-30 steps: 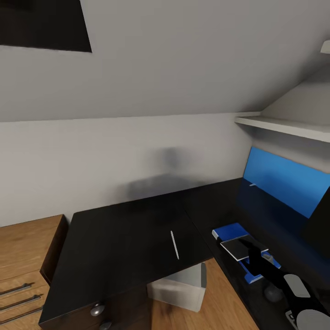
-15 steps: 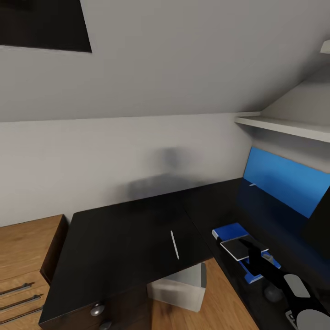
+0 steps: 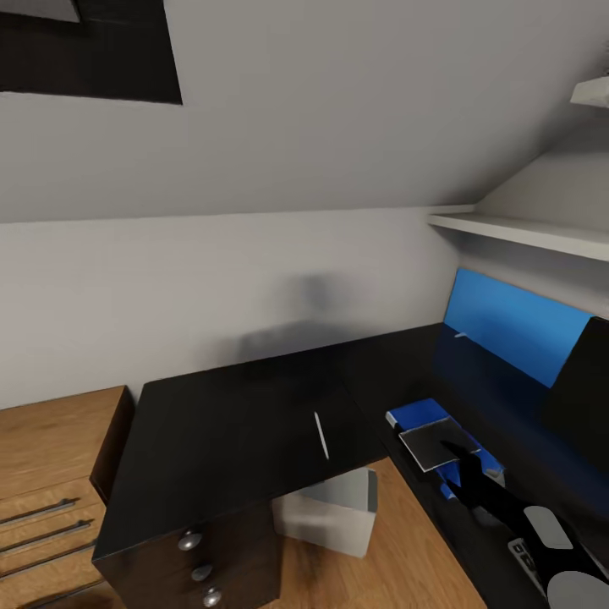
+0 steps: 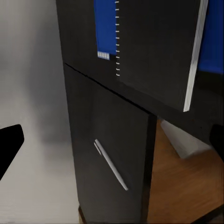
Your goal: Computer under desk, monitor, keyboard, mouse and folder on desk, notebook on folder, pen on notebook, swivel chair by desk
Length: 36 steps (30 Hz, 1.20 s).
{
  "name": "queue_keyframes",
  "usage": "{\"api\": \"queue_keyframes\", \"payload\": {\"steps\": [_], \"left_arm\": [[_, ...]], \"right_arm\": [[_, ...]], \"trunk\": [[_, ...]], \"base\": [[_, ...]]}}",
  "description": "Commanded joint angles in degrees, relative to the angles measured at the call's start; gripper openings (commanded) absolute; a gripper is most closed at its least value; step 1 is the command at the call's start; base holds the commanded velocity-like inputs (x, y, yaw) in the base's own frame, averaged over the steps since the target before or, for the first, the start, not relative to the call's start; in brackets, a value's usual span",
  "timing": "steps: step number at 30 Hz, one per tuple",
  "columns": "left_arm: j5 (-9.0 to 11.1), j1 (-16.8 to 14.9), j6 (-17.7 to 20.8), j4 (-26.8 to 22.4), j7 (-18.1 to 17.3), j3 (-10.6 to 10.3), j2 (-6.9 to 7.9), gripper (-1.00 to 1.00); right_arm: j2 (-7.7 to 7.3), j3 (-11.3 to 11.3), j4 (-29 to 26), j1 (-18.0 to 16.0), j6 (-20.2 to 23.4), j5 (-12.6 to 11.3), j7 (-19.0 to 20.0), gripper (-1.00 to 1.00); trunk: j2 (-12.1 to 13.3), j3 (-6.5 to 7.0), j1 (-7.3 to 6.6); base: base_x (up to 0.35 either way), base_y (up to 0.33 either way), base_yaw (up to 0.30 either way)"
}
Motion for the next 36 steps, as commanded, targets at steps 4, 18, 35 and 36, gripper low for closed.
{"api": "queue_keyframes", "payload": {"steps": [4,18,35,36], "left_arm": [[0.55,0.02,-0.04,-0.10,-0.12,-0.08,-0.01,1.00],[0.50,0.02,-0.02,-0.10,-0.11,-0.08,-0.01,1.00],[0.49,0.02,-0.02,-0.10,-0.20,-0.09,-0.01,1.00],[0.49,0.02,-0.02,-0.10,-0.20,-0.09,-0.03,1.00]], "right_arm": [[0.02,-0.32,0.01,-0.06,0.40,0.11,0.17,1.00],[0.10,0.08,-0.38,-0.06,0.35,0.21,0.21,1.00],[0.14,12.37,-10.85,-0.06,0.21,1.33,0.14,1.00],[0.14,13.65,-11.52,-0.06,0.18,1.67,0.11,1.00]], "trunk": [[-0.05,-0.06,-0.01],[-0.05,-0.06,-0.01],[-0.05,-0.06,-0.01],[-0.05,-0.06,-0.01]], "base": [[-0.163,0.000,0.000],[-0.034,0.000,0.000],[-0.001,0.000,0.000],[0.000,0.000,0.000]]}}
